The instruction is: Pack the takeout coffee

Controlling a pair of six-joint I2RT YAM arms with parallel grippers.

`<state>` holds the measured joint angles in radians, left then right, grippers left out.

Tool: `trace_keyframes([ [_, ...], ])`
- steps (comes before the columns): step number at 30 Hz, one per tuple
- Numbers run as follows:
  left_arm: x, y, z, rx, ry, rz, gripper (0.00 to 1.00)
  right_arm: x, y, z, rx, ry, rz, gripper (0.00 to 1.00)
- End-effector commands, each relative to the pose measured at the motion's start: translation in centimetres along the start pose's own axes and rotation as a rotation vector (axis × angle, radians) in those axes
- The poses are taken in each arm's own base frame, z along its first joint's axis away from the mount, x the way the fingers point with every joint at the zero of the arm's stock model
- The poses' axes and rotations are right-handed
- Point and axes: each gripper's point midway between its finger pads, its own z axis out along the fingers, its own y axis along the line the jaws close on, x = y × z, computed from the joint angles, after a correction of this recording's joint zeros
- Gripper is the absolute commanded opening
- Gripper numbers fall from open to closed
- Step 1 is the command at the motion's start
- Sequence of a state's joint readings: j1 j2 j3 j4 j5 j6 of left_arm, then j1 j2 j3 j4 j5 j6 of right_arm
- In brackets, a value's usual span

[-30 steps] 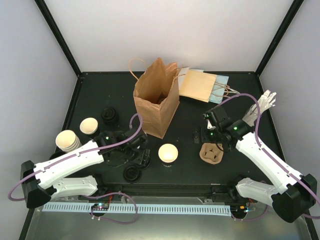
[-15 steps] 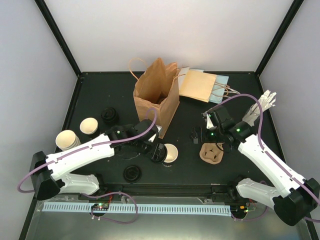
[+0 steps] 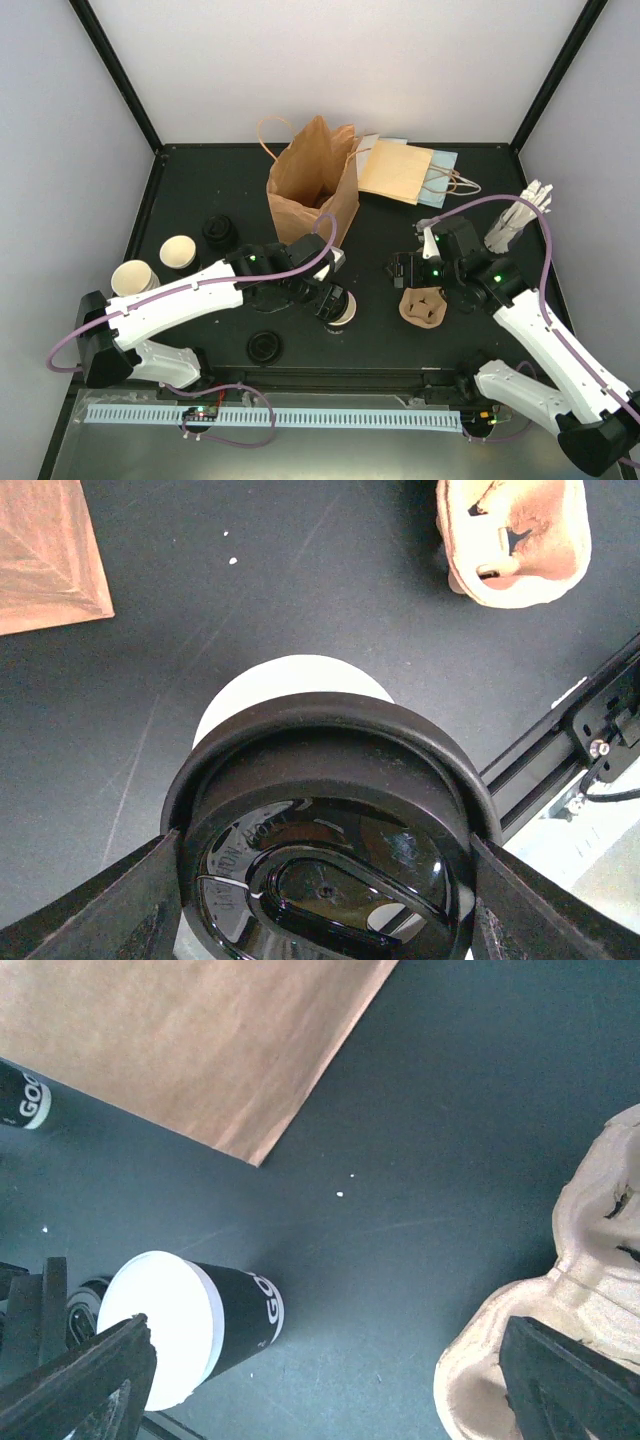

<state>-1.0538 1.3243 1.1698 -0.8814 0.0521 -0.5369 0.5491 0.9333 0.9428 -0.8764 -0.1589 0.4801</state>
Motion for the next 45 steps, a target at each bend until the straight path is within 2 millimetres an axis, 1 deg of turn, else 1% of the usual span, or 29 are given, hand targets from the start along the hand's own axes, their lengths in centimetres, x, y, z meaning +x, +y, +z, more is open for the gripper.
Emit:
trace_keyframes([
  [1,-0.8,-0.3,-1.1,-0.028,-0.023,0.073,0.63,-0.7,-0.4,-0.5,0.000,-0.092,-0.001,0.97],
  [5,-0.9,0.0,-1.5,-0.063,-0.017,0.097,0.63,-0.1,1.2,-0.5,-0.096,-0.068,-0.043,1.00],
  [9,-1.1,-0.1,-1.8,-0.062,-0.025,0.114,0.63,0.9,2.0,0.1,-0.155,-0.017,-0.053,0.99],
  [22,-1.4,-0.5,-1.6,-0.054,-0.012,0.151,0.63,2.3,2.0,0.9,-0.190,0.020,-0.057,0.99],
  [35,-1.6,-1.0,-0.6,-0.075,0.034,0.181,0.63,4.2,2.6,2.3,-0.270,0.073,-0.021,1.00],
  [45,-1.7,-1.5,-0.1,-0.084,0.051,0.202,0.63,4.7,2.6,2.7,-0.285,0.089,-0.013,1.00],
])
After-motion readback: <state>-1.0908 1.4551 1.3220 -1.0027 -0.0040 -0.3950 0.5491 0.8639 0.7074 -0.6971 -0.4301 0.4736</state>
